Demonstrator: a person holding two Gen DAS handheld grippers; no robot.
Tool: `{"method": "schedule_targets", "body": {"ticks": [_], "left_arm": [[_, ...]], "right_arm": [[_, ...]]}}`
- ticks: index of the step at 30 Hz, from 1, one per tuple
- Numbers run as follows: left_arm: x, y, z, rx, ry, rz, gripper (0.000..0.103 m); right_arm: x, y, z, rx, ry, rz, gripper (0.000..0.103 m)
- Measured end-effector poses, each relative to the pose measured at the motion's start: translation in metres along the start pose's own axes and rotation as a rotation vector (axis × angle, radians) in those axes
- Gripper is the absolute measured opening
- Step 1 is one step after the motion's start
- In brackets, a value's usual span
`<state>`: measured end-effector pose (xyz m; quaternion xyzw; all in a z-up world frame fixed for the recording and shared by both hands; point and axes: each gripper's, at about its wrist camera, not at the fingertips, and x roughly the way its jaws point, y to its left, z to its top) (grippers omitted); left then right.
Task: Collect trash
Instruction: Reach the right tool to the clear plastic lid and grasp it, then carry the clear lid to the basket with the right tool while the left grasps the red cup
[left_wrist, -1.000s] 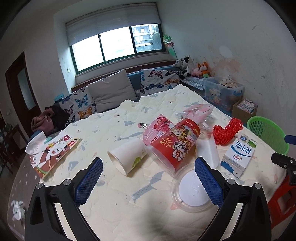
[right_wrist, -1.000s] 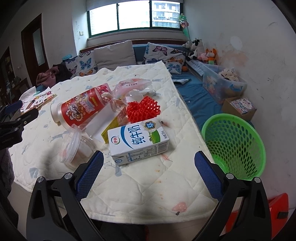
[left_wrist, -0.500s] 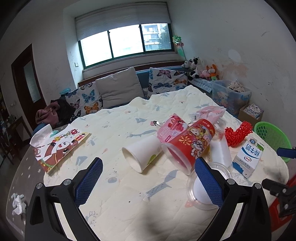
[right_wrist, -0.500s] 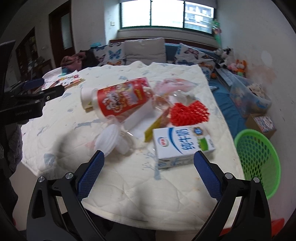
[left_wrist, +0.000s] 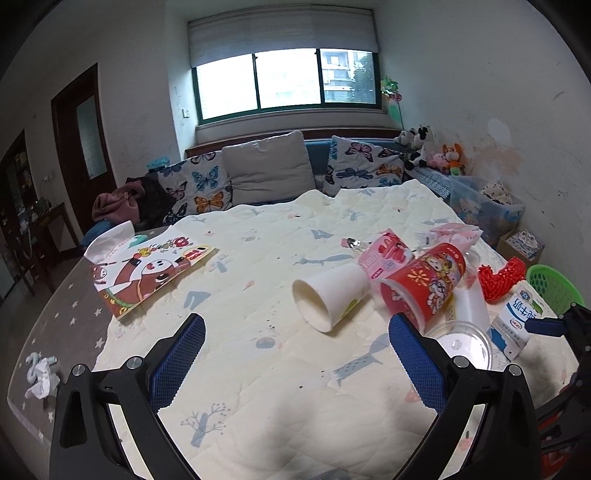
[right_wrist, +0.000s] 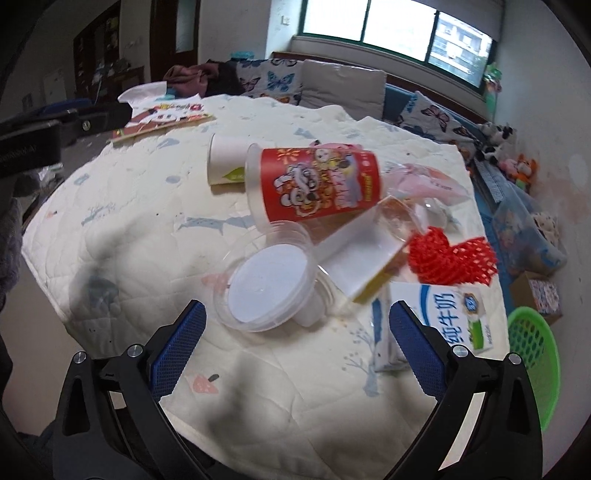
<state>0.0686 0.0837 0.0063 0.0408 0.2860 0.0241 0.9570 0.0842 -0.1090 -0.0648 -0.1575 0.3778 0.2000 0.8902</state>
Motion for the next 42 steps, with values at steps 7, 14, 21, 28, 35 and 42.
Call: {"method": "schedule_targets", "body": {"ticks": [7,14,21,28,35,42], "left_arm": [[0.001,0.019,-0.007,-0.041,0.014,0.018,0.097],[0.004,0.026,-0.012,-0.064,0.025,0.017,0.097],[0.008,0.028,-0.015,-0.067,0.033,0.013,0.097],[0.013,0.024,-0.014,-0.062,0.042,0.007,0.097],[0.017,0.012,-0.007,-0.031,0.041,-0.012,0.097],[0.026,-0.018,0.008,0.038,0.037,-0.07,0.097]], "right_arm": [[0.028,0.02,0.007,-0.127,0.045,-0.035,0.099],[0.04,0.039,0.01,-0.243,0.064,-0.042,0.099],[0.059,0.047,0.011,-0.316,0.089,-0.095,0.099],[0.065,0.05,0.004,-0.352,0.074,-0.145,0.095],[0.05,0.034,0.006,-0.247,0.055,-0.081,0.091],[0.015,0.003,0.002,-0.077,0.01,0.002,0.091]]}}
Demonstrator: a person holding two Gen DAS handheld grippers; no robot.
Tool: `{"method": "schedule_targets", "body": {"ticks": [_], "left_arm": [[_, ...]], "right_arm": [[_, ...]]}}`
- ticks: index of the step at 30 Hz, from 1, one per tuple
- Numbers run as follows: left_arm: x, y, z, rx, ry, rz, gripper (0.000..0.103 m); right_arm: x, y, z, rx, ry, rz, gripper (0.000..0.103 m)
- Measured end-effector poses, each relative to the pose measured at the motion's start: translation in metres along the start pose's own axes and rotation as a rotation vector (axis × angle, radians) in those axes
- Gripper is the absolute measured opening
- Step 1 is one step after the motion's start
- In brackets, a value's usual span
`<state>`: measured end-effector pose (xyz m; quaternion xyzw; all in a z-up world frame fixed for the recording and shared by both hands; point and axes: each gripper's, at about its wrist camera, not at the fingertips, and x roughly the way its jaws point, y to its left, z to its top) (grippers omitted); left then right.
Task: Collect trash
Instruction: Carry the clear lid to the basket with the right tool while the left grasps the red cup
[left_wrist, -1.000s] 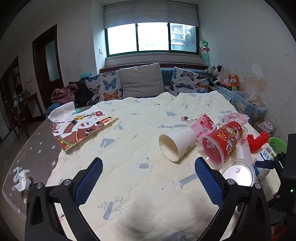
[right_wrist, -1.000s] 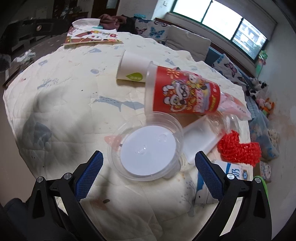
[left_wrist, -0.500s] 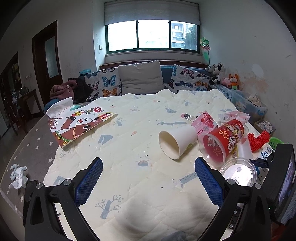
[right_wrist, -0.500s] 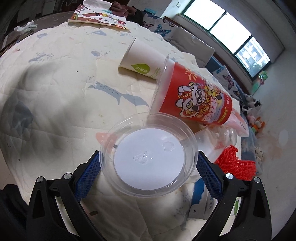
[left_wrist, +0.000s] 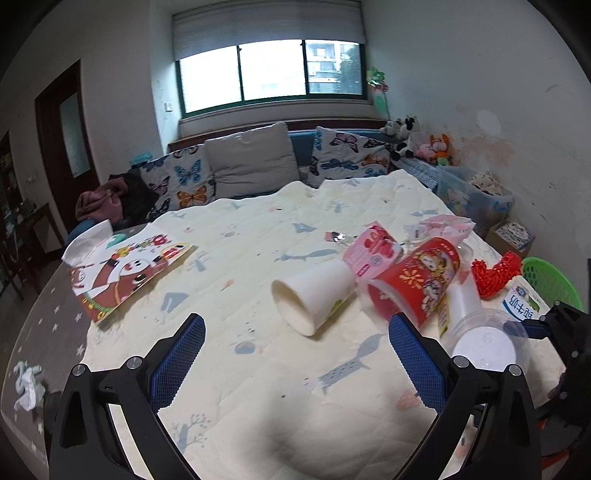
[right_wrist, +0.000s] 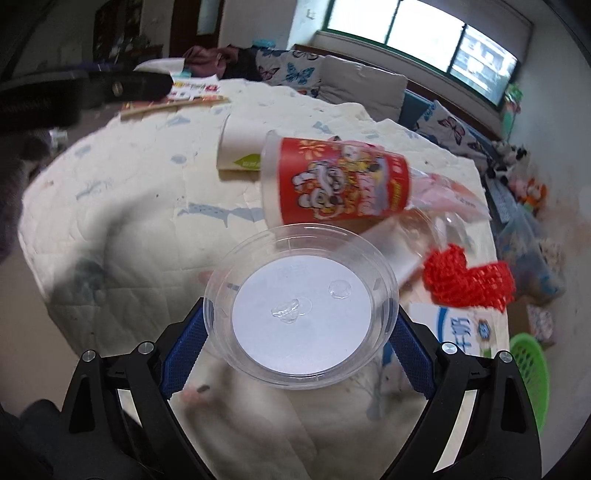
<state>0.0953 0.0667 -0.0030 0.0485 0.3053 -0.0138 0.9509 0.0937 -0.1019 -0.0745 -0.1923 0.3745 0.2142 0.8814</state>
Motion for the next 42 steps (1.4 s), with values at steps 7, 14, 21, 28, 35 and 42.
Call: {"method": "schedule_targets", "body": {"ticks": [7,14,21,28,35,42], "left_arm": [[0.019,-0.048,0.015,0.116,0.014,-0.091,0.097],[0.048,-0.091,0.032,0.233,0.048,-0.177,0.097],[0.087,-0.121,0.051,0.358,0.1,-0.206,0.097],[0.117,-0.144,0.058,0.504,0.181,-0.246,0.097],[0.134,-0.147,0.06,0.545,0.227,-0.269,0.095],[0.149,-0.152,0.065,0.561,0.27,-0.299,0.072]], "right_arm": [[-0.041,-0.046,-0.018,0.148,-0.036,0.006,0.091],[-0.068,-0.105,-0.042,0.287,-0.051,-0.059,0.091],[-0.084,-0.175,-0.079,0.437,-0.028,-0.15,0.091],[-0.084,-0.237,-0.117,0.59,0.02,-0.184,0.091],[-0.066,-0.29,-0.151,0.743,0.092,-0.183,0.091],[-0.049,-0.326,-0.181,0.846,0.17,-0.202,0.091]]}}
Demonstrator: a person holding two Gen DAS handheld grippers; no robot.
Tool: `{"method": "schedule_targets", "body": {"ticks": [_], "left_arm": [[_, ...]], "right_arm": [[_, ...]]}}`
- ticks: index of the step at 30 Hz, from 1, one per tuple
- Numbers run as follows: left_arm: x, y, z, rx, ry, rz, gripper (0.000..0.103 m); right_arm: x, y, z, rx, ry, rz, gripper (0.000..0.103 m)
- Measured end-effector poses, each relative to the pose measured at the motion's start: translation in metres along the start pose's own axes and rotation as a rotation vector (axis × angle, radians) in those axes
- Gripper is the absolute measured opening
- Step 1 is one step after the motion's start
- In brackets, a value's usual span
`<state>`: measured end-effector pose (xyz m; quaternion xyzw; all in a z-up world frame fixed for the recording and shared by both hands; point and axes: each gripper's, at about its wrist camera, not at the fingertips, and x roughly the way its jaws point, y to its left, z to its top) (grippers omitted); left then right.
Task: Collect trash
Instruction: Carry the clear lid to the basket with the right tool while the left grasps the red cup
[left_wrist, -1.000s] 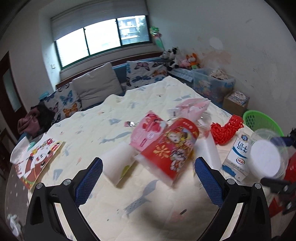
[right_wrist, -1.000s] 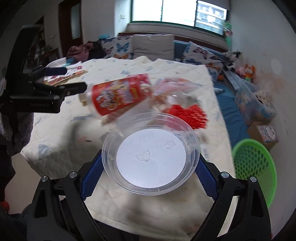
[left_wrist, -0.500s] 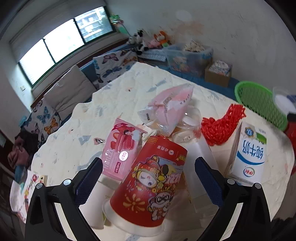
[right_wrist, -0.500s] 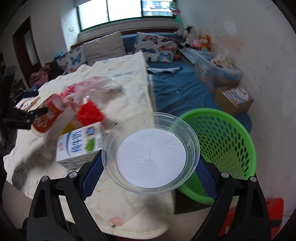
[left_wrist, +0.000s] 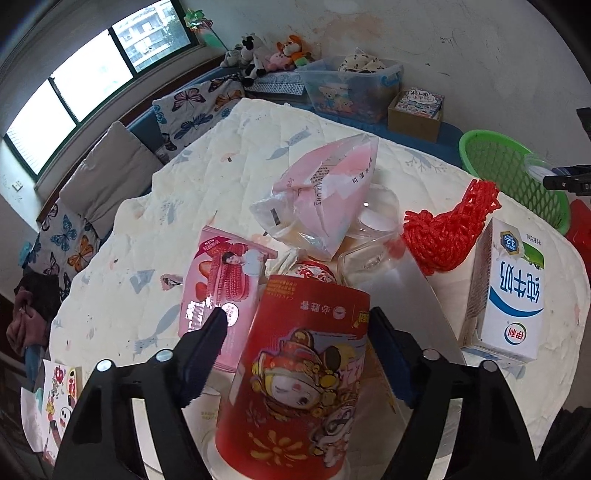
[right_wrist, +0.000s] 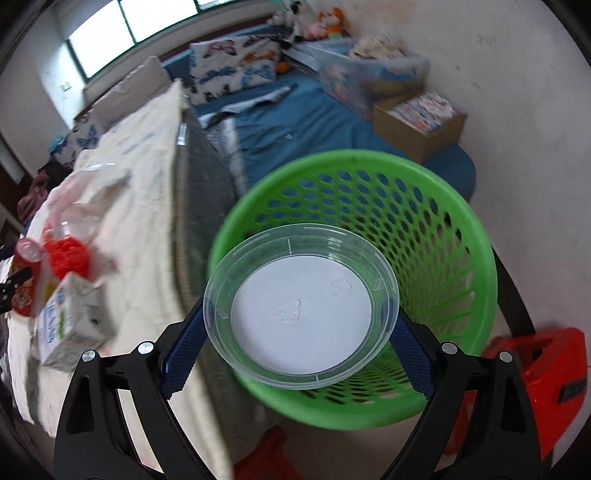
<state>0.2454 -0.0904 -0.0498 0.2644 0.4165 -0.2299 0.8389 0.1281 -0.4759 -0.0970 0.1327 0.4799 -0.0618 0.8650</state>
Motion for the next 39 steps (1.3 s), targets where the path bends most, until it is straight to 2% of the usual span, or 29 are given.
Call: {"method": "schedule_targets", "body": {"ticks": [2,11,22,26,28,30,39], "left_arm": [[0.001,0.002,0.0,-0.005,0.002,-0.009,0.06],[-0.016,0.013,-0.007,-0.067,-0.033,0.019,0.059],[-0.07,0.018,0.0,-0.119,-0.147,0.036,0.059],[-0.084,0.019,0.008,-0.155,-0.185,-0.004,0.059],[-0.089,0.019,0.012,-0.164,-0.2,-0.016,0.059],[-0.092,0.018,0.017,-0.169,-0.213,-0.031,0.059],[-0.106,0.001,0.057,-0.173,-0.274,-0.098,0.059]], "right_arm": [[0.007,-0.007,0.0,0.018,0.023,0.004,0.091],[0.034,-0.029,0.003,0.101,0.112,0.014,0.091],[0.101,-0.043,0.012,0.208,0.313,-0.013,0.091],[0.121,-0.047,0.015,0.26,0.389,-0.017,0.091],[0.123,-0.051,0.019,0.283,0.399,0.002,0.091],[0.124,-0.051,0.021,0.271,0.404,-0.046,0.092],[0.131,-0.043,0.028,0.265,0.424,-0.059,0.092]]}}
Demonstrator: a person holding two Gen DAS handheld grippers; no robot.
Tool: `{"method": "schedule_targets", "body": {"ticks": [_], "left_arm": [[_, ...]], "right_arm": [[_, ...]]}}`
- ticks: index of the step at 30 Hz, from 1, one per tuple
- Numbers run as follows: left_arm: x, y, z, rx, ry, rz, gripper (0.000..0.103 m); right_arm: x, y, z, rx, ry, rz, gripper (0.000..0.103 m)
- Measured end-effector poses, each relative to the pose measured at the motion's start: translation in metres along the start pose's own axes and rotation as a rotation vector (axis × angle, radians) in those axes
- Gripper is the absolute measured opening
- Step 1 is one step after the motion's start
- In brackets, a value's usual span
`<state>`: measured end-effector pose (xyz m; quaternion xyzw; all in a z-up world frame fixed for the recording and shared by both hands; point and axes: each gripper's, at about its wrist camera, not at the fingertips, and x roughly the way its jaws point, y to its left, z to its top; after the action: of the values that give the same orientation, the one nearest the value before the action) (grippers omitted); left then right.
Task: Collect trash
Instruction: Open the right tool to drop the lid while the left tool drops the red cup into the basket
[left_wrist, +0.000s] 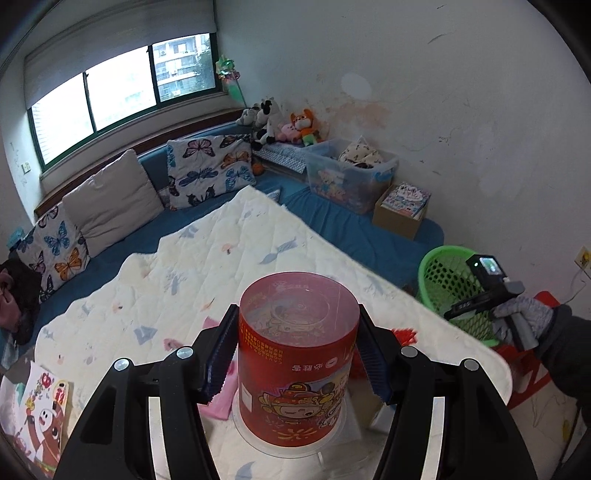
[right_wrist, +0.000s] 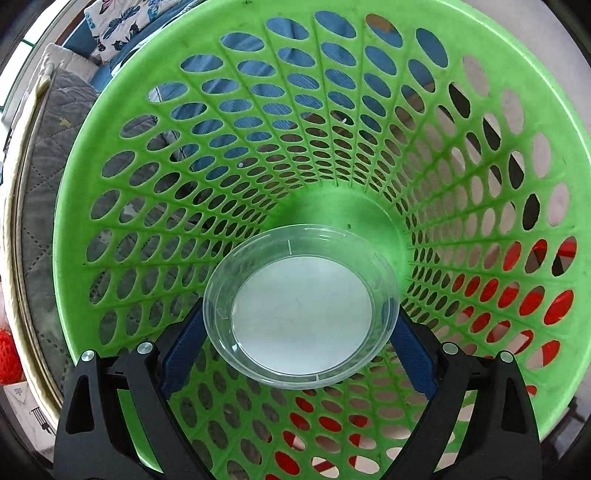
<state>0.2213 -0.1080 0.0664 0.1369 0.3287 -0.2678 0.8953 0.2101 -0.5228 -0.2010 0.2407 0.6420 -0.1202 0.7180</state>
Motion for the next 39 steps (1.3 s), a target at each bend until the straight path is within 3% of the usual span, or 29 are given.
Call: {"method": "schedule_targets", "body": {"ticks": [9,19,27,39], "left_arm": [[0.006,-0.043,0.043,0.036,-0.035,-0.063,0.059],[0.049,-0.125,0.073,0.097,0.003,-0.15,0.059],[0.087,-0.195,0.076,0.129,0.021,-0.216,0.059],[0.174,-0.278,0.052,0.116,0.146,-0.259,0.059]], "right_arm": [[-0.004,-0.005,0.005,-0.001,-0.037,0.029,0.094],[-0.084,-0.018,-0.045,-0.121,-0.234,0.049,0.094],[-0.144,-0.047,-0.109,-0.143,-0.453,0.013,0.094],[-0.14,-0.086,-0.157,-0.038,-0.561,-0.011,0.094]]}}
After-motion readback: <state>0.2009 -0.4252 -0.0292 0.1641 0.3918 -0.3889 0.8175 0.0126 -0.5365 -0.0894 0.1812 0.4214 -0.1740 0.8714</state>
